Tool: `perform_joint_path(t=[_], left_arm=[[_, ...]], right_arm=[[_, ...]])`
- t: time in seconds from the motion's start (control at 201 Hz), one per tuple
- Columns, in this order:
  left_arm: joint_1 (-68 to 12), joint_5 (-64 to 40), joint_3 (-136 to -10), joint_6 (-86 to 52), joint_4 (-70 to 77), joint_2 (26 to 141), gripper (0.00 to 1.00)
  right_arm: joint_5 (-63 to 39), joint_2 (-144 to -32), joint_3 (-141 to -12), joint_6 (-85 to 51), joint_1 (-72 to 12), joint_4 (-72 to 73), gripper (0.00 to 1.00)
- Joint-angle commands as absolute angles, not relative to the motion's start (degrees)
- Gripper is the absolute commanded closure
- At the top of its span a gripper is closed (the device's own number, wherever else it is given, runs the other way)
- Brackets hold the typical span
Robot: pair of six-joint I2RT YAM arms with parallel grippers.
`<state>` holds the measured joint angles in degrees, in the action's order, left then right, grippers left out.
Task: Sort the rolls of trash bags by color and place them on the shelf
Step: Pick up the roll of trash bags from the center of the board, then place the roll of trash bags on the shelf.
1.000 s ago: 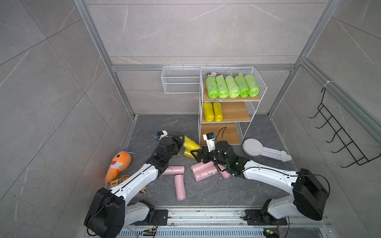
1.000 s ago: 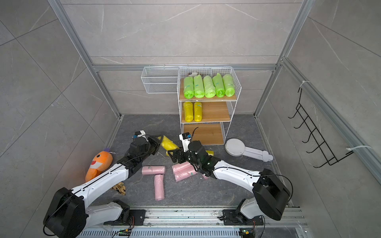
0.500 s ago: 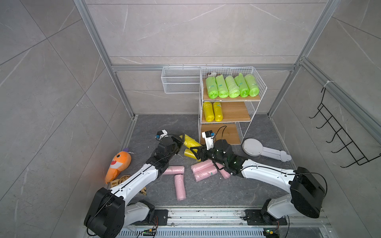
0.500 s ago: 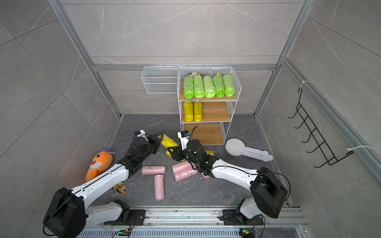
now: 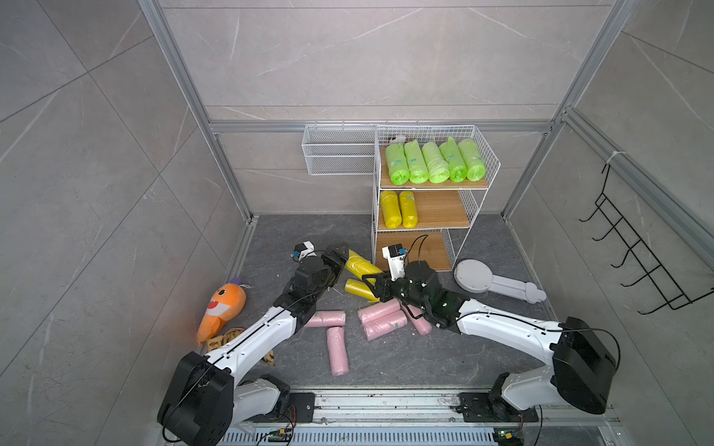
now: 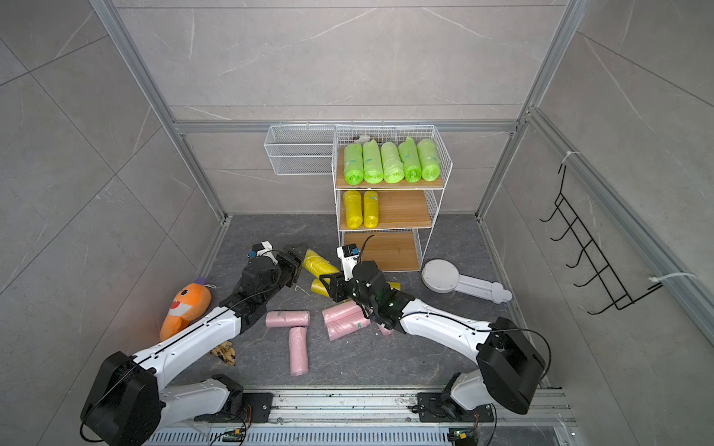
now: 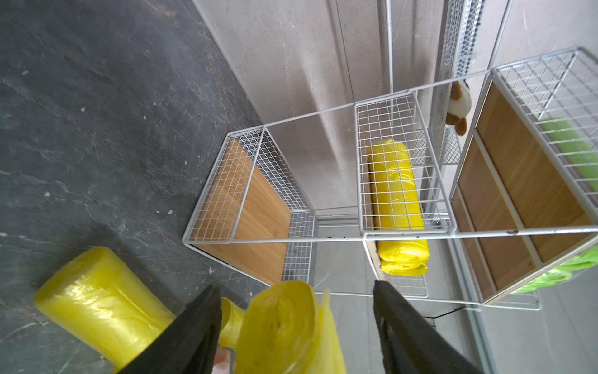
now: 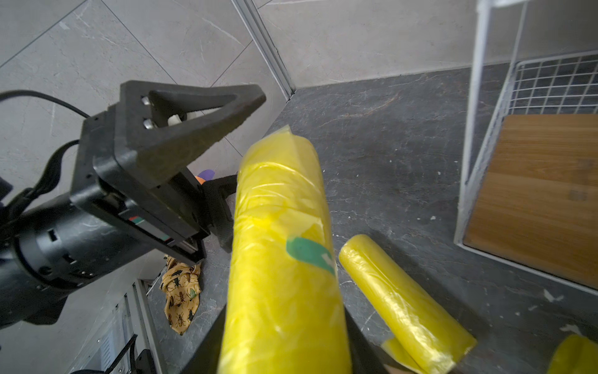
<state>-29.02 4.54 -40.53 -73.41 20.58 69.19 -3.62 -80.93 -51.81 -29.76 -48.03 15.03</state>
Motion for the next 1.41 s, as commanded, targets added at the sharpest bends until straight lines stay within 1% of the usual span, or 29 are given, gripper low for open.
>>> perform_joint_path(t=[0.0,0.154,0.333,0.473,0.622,0.751,0.985,1.408], left_arm=[[-29.18,7.24,-43.76,-66.29,18.46,66.81,0.19],[-29.18,10.32,-45.85,-58.67,13.62,64.88,0.17],[-29.18,9.13,-49.54,-51.33,10.11,64.55,0.17],[-29.16,5.62,-52.14,-47.31,8.83,65.45,0.17],[-29.18,1.25,-53.23,-45.94,10.00,67.14,0.17],[-29.18,-0.93,-53.87,-45.84,10.56,68.80,0.17],[-29.18,-2.92,-53.98,-46.69,11.34,69.97,0.17],[-29.18,-3.41,-54.23,-47.45,11.33,70.47,0.17]], right_arm=[[-2.61,-74.61,-51.33,-27.37,-46.43,10.73,0.68],[-2.94,-66.82,-52.79,-24.21,-43.55,-0.45,0.68],[0.75,-60.96,-59.49,-20.83,-40.38,-15.13,0.68],[5.93,-58.86,-64.95,-18.12,-38.30,-22.70,0.68],[14.61,-58.86,-69.29,-14.95,-36.14,-27.16,0.68],[18.71,-60.94,-71.40,-13.08,-34.25,-26.25,0.69],[23.99,-67.55,-72.43,-10.09,-31.61,-18.42,0.70],[26.89,-77.31,-71.24,-7.62,-28.66,-5.19,0.71]])
